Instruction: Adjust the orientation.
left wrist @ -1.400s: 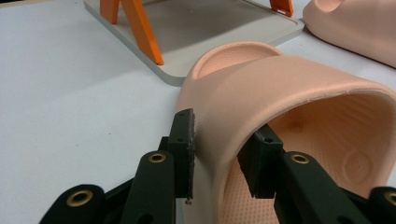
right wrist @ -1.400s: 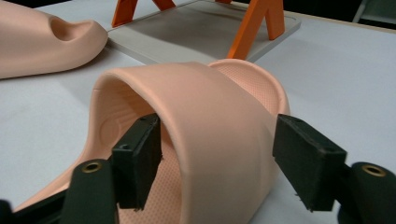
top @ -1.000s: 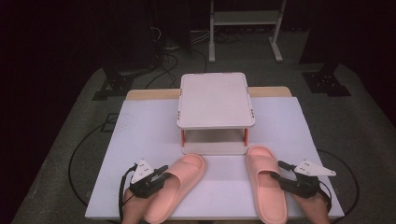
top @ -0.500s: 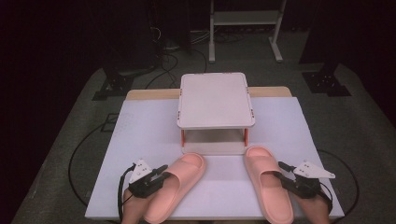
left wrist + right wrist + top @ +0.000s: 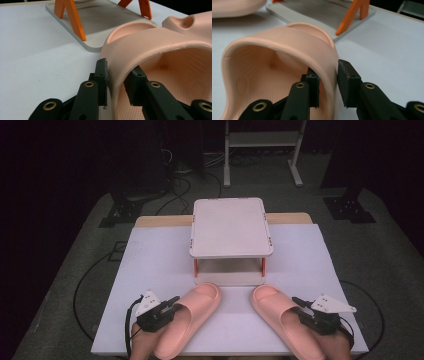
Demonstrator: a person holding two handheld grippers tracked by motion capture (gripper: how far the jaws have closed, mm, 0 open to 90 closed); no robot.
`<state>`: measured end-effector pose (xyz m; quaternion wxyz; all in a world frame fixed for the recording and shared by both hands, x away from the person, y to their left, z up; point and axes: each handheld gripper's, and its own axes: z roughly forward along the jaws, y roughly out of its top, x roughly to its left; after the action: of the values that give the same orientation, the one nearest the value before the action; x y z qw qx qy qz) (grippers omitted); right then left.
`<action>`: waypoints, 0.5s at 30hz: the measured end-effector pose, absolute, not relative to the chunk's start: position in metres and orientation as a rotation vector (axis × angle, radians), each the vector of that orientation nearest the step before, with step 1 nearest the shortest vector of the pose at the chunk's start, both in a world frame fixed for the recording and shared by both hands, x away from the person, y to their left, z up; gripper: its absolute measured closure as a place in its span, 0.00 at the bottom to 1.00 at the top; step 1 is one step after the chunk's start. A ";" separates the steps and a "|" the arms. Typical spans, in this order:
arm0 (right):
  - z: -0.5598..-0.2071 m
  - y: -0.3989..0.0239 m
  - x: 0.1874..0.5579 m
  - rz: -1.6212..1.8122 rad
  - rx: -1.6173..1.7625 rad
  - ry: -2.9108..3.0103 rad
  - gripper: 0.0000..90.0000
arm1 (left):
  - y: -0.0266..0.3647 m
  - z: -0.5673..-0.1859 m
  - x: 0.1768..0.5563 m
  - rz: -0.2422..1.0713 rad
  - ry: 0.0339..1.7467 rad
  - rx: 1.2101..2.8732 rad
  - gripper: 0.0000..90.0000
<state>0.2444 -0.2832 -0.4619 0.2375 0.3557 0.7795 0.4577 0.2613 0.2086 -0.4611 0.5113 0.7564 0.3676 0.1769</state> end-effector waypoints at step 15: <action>-0.448 -0.270 0.237 1.335 0.920 2.122 0.80 | 0.208 -0.457 0.259 0.361 0.873 1.748 0.82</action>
<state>0.2373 -0.2701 -0.4480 0.2335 0.3351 0.7725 0.4862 0.2586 0.2085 -0.4571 0.5457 0.7372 0.3682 0.1523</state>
